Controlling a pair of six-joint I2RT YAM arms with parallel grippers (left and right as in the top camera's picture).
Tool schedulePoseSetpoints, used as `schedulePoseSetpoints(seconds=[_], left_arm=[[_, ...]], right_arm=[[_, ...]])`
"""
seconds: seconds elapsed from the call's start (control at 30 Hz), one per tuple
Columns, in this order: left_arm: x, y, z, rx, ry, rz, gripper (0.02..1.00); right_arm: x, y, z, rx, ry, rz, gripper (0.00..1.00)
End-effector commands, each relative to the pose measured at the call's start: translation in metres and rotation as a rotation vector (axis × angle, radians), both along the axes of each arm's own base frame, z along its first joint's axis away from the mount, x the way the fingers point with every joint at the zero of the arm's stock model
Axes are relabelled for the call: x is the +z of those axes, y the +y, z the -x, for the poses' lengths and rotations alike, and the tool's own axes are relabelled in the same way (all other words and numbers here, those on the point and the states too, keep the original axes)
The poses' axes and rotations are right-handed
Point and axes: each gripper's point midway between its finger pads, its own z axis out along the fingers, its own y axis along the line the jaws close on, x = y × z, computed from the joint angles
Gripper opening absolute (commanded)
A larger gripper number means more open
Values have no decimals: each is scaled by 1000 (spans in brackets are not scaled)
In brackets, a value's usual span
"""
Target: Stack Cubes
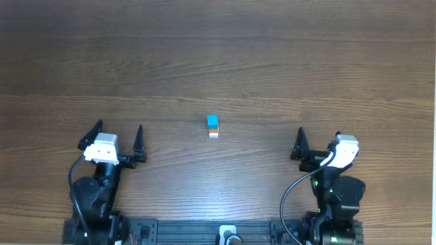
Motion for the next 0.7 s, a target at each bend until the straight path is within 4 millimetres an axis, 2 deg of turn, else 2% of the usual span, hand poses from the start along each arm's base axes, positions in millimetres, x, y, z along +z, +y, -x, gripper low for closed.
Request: schedulePoseSetpoints(seconds=[0.03,0.17,0.37,0.47,0.7], left_arm=[[-1,1,0,4,-1,-14,1000],[-1,1,0,4,-1,-14,1000],[-1,1,0,4,-1,-14,1000],[-1,1,0,4,-1,-14,1000],[-1,1,0,4,-1,-14,998]], right_arm=[[0,15,-1,83,-17,76,993],[0,31,0,162,-23,139,993],[3,32,-1,161,-44,140,993],[10,32,-8,155,-130,144,993],[9,31,-8,150,-127,145,993]])
